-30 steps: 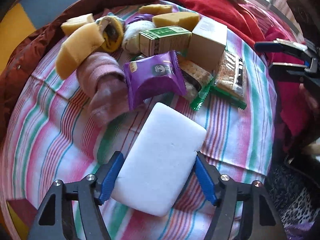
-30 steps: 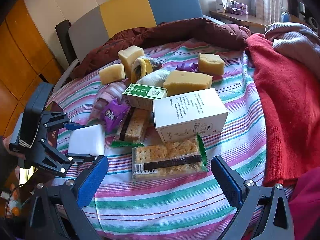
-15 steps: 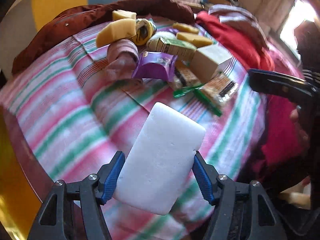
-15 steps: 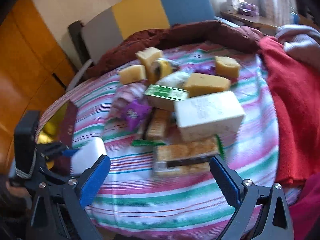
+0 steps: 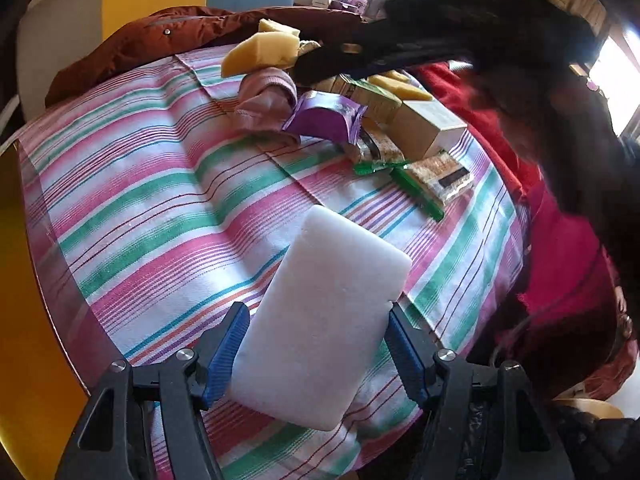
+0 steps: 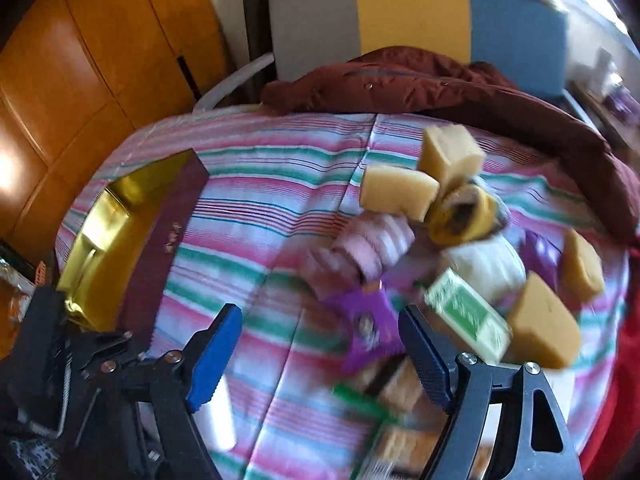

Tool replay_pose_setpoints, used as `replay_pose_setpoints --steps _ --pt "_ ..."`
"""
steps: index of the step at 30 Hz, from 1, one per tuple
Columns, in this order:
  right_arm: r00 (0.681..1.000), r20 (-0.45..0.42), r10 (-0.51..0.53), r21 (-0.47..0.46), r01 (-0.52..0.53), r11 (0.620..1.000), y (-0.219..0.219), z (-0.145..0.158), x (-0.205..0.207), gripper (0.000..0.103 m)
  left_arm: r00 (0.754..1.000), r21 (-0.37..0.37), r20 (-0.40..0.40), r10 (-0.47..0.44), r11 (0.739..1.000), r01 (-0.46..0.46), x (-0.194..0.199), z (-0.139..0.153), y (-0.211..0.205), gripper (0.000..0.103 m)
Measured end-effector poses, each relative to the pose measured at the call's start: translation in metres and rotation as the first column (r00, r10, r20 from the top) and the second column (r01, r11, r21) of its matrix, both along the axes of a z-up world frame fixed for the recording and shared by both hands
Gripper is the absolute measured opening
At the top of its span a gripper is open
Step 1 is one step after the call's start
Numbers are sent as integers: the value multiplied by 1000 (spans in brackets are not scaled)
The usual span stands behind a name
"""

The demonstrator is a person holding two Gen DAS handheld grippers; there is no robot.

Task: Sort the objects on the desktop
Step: 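Grasp the white block with the left tool while the right tool grasps the purple snack packet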

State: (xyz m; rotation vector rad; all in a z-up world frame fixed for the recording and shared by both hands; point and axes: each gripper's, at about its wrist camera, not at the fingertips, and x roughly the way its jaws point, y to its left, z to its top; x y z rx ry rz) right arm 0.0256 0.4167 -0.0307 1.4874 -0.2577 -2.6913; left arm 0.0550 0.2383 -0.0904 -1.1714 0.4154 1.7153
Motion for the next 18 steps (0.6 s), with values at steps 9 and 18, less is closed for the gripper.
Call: replay_pose_setpoints --steps 9,18 --pt "998 58 38 -38 -36 999 11 -28 -33 80 1000 27 15 1 1000 -1 -1 -3 0 70" --pt "992 101 73 80 -81 993 3 -45 -32 44 1000 34 -11 15 999 -15 1 -3 0 68"
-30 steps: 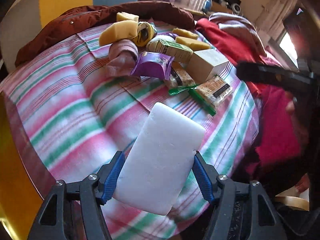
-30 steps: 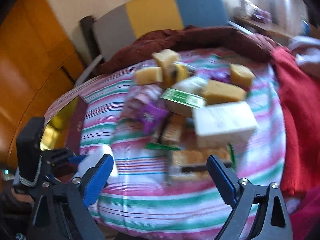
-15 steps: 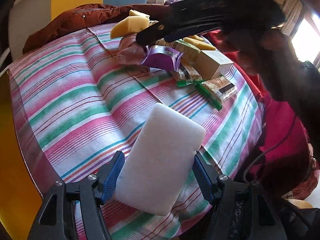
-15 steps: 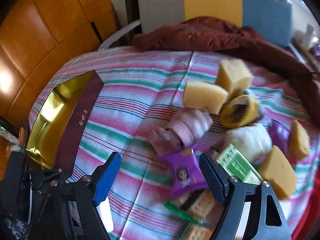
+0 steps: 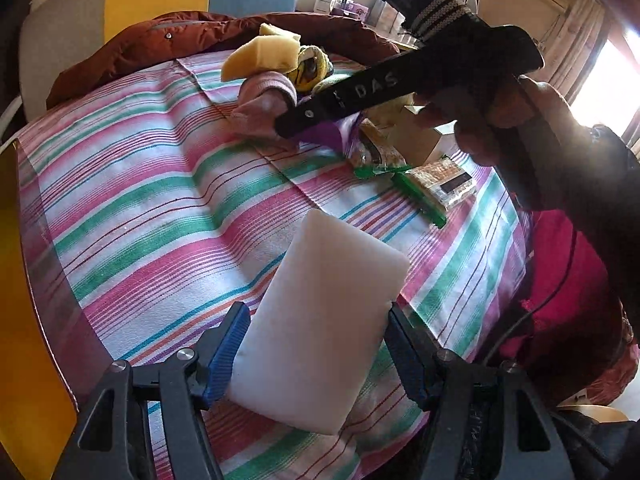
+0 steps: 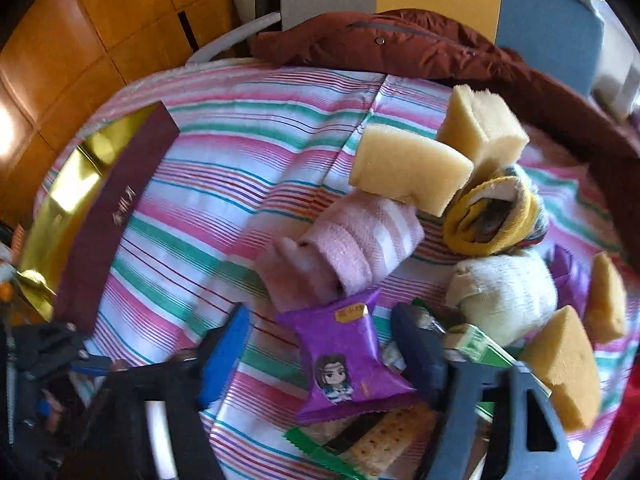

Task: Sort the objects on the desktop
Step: 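Grasp the white block with the left tool while the right tool grasps the purple snack packet, then carry both items into the gold tray and open both tools to release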

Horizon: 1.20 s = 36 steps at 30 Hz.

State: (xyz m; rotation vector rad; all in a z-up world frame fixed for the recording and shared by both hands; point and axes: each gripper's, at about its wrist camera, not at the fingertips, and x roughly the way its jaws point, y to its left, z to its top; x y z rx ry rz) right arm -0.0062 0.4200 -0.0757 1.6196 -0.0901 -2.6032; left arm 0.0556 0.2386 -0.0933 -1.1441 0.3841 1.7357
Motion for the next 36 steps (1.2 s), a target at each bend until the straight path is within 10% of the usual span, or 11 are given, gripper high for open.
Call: replay_pose_setpoints --steps 6,22,29,36 --pt "999 30 18 77 -21 997 -4 -3 8 41 1000 24 -8 20 1000 -20 1 10 -6 68" --pt "983 -141 -114 -95 101 990 -6 50 52 40 978 204 -38 203 960 -191 -12 81 -68 68" --pt "971 -236 -46 -208 -4 978 -62 82 33 40 901 216 -77 426 890 -402 -45 96 -139 68" --pt "959 -267 97 -284 -175 943 -152 92 -4 40 770 165 -91 632 772 -614 -74 82 -213 69"
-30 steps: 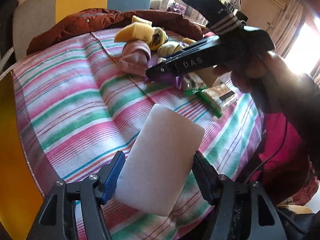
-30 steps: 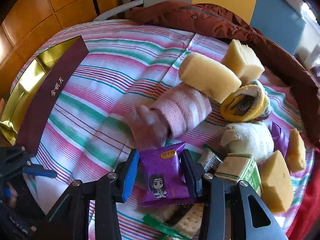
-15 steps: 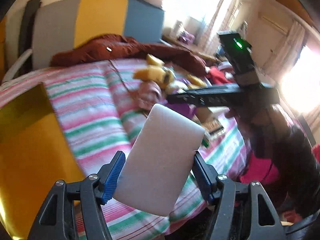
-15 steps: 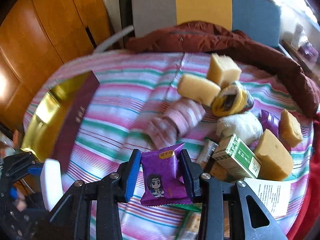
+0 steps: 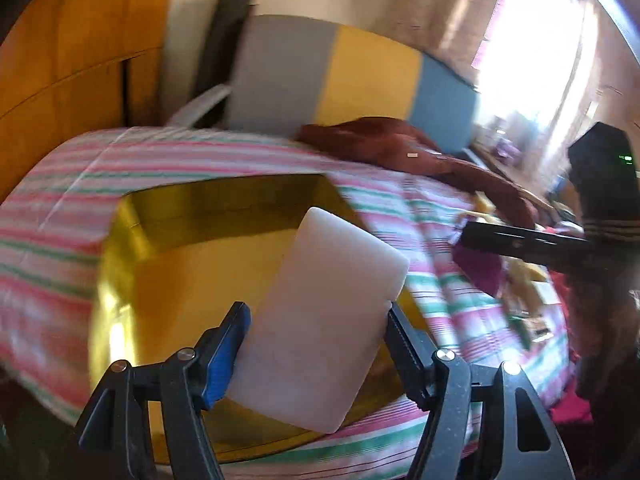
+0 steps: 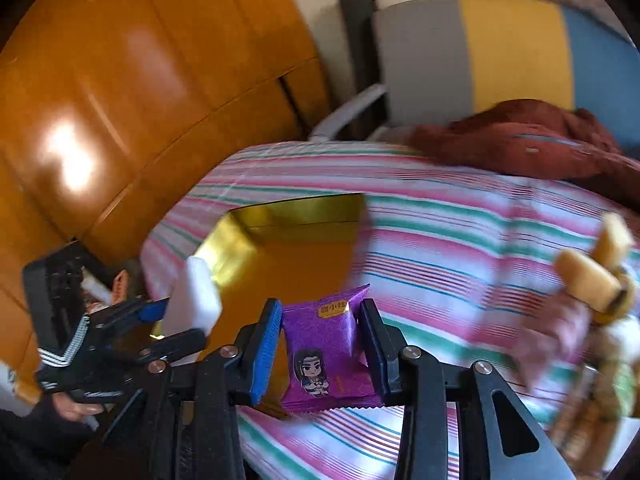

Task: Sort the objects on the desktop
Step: 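Carry both items into the gold tray and open both tools to release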

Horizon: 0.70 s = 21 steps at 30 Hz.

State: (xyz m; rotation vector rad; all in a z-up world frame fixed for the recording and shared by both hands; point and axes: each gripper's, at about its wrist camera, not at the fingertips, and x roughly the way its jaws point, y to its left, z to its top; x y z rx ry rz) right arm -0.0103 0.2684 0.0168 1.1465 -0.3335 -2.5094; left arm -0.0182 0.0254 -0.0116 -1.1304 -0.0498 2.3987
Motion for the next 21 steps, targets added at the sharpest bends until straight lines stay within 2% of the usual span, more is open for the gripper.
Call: replay_pose_setpoints --steps 3,7,10,11,12,14,16,21 --pt "998 25 58 -42 -57 998 -38 -8 -15 40 997 -56 1 81 995 -81 -6 -11 -23 70" --pt "992 78 98 -76 -92 993 -74 -27 -28 41 986 -70 18 165 984 -163 -12 -21 -43 73" --pt "986 115 124 -111 -111 988 -90 -40 -32 44 974 -83 14 226 971 -224 -13 -24 -53 78" --pt "983 129 130 -140 -112 984 -92 -43 -34 51 971 -81 16 238 968 -236 -13 -25 -57 78" --pt "980 139 140 -167 -116 979 -96 -47 -35 52 966 -74 18 256 964 -254 -12 -26 -61 78" --pt "980 143 136 -145 -115 983 -103 -50 -35 53 961 -70 22 274 960 -272 -11 -27 -68 78" --pt "978 154 139 -150 -116 982 -105 -52 -35 53 957 -97 11 291 953 -288 -10 -28 -71 79" --pt "985 137 106 -83 -95 992 -101 -50 -23 66 946 -114 -4 325 939 -324 -1 -27 -78 82"
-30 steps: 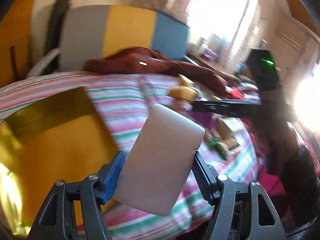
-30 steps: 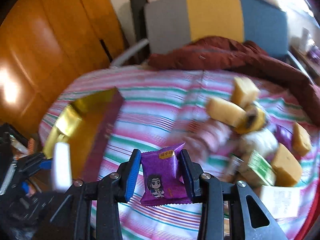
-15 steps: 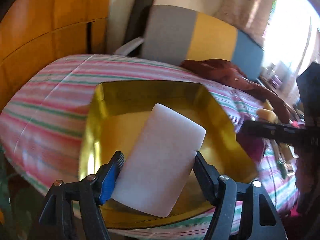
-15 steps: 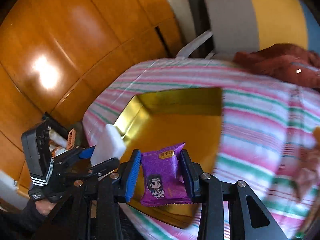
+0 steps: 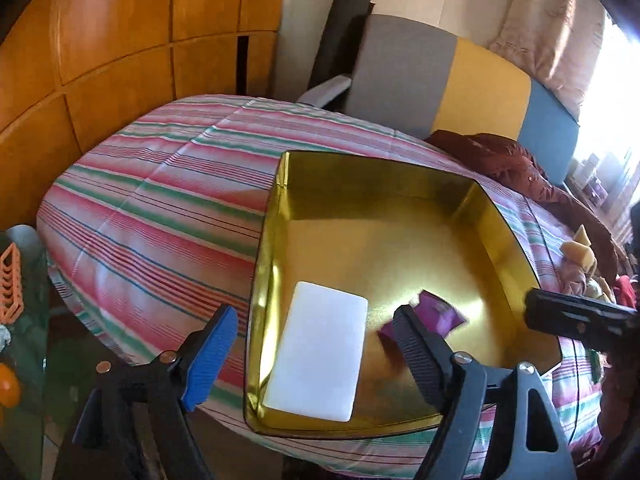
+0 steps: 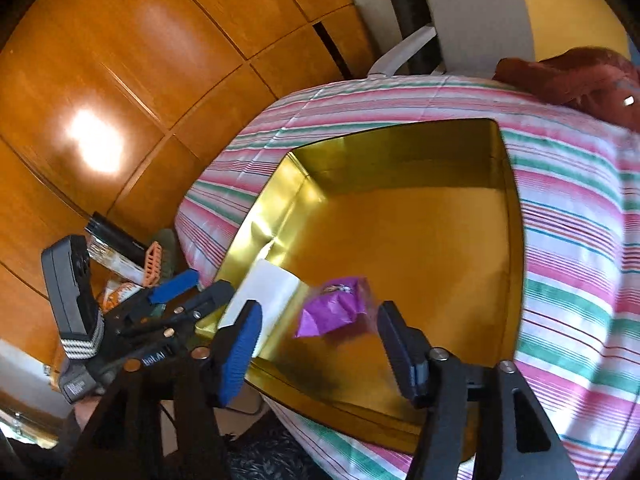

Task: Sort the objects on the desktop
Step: 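Carry both items into the gold tray and open both tools to release, then withdraw both tools from the tray back toward the pile of items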

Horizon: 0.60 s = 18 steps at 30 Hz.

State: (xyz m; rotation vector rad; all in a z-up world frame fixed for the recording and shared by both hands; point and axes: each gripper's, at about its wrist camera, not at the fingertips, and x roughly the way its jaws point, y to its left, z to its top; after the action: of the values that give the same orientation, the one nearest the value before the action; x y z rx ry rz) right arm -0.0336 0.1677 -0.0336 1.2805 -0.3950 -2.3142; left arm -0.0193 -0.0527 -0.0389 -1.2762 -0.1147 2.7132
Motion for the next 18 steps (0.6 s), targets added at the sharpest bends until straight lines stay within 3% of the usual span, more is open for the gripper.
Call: replay_pose_setpoints --steps 10,18 --pt "992 -101 -75 157 90 984 10 17 34 87 997 -11 -75 -17 1000 16 12 35 21 82" --pt "976 -160 -150 233 185 955 28 27 55 93 988 -103 -117 -97 991 85 24 42 53 82"
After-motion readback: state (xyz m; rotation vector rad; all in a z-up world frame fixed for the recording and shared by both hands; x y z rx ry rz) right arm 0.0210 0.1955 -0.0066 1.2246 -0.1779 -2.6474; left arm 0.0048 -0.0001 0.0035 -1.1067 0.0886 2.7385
